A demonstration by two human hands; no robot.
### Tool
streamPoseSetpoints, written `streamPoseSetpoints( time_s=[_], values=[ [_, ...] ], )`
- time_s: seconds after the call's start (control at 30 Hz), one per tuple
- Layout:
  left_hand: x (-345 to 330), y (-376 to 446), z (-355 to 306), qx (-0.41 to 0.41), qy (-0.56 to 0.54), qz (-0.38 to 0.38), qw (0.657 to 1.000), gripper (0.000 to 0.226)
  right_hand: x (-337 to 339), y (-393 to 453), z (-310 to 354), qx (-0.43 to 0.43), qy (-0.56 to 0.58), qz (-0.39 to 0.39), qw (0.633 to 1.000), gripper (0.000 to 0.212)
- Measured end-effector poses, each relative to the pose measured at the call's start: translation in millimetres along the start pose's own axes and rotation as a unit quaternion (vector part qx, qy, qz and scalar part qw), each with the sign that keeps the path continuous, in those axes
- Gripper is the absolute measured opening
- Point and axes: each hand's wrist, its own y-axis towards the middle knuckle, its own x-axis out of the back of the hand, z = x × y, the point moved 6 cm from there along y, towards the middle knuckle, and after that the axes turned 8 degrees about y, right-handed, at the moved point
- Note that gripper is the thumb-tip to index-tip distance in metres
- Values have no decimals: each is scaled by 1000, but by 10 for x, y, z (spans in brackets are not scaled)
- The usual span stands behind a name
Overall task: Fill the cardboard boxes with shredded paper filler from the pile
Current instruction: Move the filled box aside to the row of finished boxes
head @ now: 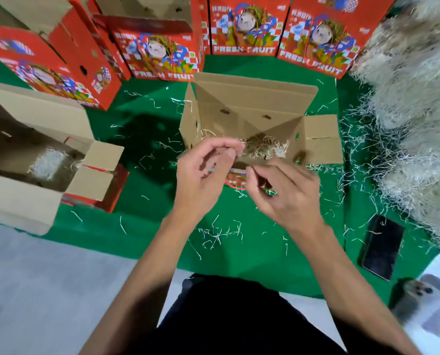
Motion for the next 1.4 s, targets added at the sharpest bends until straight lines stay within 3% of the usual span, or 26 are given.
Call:
streamPoseSetpoints(
  time_s=[0.07, 0.17, 0.27, 0.37, 0.47, 0.6, 0.77, 0.9, 1.03, 1.1, 1.2, 1.3, 1.4],
  values=[
    [19, -179, 89, 4, -58, -52, 997, 13, -92, -230, 16, -8, 10, 16, 1000, 21],
    [22, -426, 355, 39, -46, -75, 995, 10, -299, -582, -95, -72, -23, 82, 994, 27],
    [-23, -585, 734, 98, 45, -47, 993, 11, -478, -845, -352, -228, -98, 167, 954, 14],
    [-65, -574, 1134, 171, 170, -21, 970, 15, -625, -1011, -606, -337, -107, 248, 902, 21],
    [-140, -454, 1477, 253, 236, 3, 938, 23, -685, -1038, -764, -377, -101, 255, 885, 22],
    [-248, -280, 1683, 366, 211, -30, 906, 51, -773, -1003, -898, -410, -116, 240, 872, 24],
    [-349, -214, 1630, 306, 209, -68, 926, 19, -790, -988, -1027, -495, -42, 124, 859, 26],
    [-368, -276, 1552, 218, 241, -66, 944, 26, -744, -993, -1086, -515, -66, 113, 847, 42],
    [-403, -281, 1543, 181, 260, -34, 948, 35, -755, -985, -1075, -487, -122, 140, 853, 28],
    [-427, -307, 1662, 233, 227, -19, 945, 36, -765, -1052, -1094, -481, -140, 169, 848, 23],
    [-433, -317, 1813, 379, 87, -20, 921, 34, -762, -1148, -1144, -500, -124, 196, 834, 20],
    [-407, -228, 1720, 392, 72, 60, 915, 36, -723, -1058, -1194, -497, -119, 201, 836, 28],
    [-288, -212, 1571, 339, 201, 198, 898, 29, -625, -896, -1130, -457, -100, 202, 860, 42]
  ],
)
